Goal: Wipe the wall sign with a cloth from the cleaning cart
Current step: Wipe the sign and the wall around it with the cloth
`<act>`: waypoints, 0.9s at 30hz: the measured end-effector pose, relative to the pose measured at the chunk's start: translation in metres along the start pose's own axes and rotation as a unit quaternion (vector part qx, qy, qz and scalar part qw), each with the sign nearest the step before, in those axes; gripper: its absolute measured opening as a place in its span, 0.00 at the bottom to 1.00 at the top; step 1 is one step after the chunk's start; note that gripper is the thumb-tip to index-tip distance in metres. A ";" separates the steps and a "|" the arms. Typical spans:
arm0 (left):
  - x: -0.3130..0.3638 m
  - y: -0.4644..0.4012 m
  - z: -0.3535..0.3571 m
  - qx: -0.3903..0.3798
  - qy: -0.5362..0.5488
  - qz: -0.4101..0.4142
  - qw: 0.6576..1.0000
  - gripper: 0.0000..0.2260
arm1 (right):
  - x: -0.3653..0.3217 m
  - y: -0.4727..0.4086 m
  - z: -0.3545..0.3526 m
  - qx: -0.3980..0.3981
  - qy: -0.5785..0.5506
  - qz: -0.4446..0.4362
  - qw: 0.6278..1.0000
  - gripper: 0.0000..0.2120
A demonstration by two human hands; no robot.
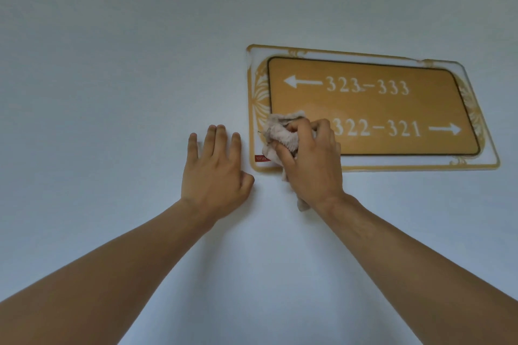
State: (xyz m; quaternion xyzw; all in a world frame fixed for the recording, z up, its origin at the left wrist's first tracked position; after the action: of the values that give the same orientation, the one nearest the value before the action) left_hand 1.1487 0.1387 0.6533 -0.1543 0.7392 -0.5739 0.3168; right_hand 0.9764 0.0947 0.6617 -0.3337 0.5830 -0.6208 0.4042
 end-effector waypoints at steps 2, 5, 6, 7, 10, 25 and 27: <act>0.004 -0.016 -0.007 0.005 0.002 -0.009 1.000 0.33 | 0.004 -0.023 -0.004 -0.011 0.013 -0.013 1.000 0.16; 0.010 -0.040 -0.015 0.014 -0.015 -0.013 1.000 0.34 | 0.013 -0.056 -0.006 -0.023 0.020 -0.031 0.999 0.18; 0.013 -0.047 -0.017 0.018 -0.022 -0.017 0.999 0.34 | 0.017 -0.066 -0.006 -0.024 0.019 -0.036 0.999 0.18; 0.016 -0.054 -0.021 0.022 -0.025 -0.021 0.999 0.34 | 0.022 -0.078 -0.006 -0.024 0.017 -0.040 0.999 0.19; 0.030 -0.075 -0.029 0.050 -0.026 -0.040 0.998 0.34 | 0.036 -0.112 -0.005 -0.039 0.008 -0.057 0.998 0.20; 0.037 -0.156 -0.031 0.062 0.004 -0.013 0.998 0.34 | 0.007 -0.229 0.036 -0.079 -0.037 -0.178 0.980 0.17; 0.033 -0.162 -0.028 0.063 0.012 -0.019 0.998 0.31 | 0.006 -0.235 0.047 -0.085 -0.019 -0.178 0.980 0.16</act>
State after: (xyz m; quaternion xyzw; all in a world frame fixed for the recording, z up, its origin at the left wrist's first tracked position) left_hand 1.0840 0.0923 0.8011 -0.1410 0.7026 -0.6268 0.3060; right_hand 0.9893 0.0667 0.8997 -0.4769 0.5570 -0.6247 0.2685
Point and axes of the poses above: each hand's wrist, its own y-axis away from the middle knuckle, its own z-axis out of the palm, x = y × z, the point moved 5 cm from there along -y, towards the middle knuckle, and after that the axes turned 15 degrees about -y, right-handed, at the moved point
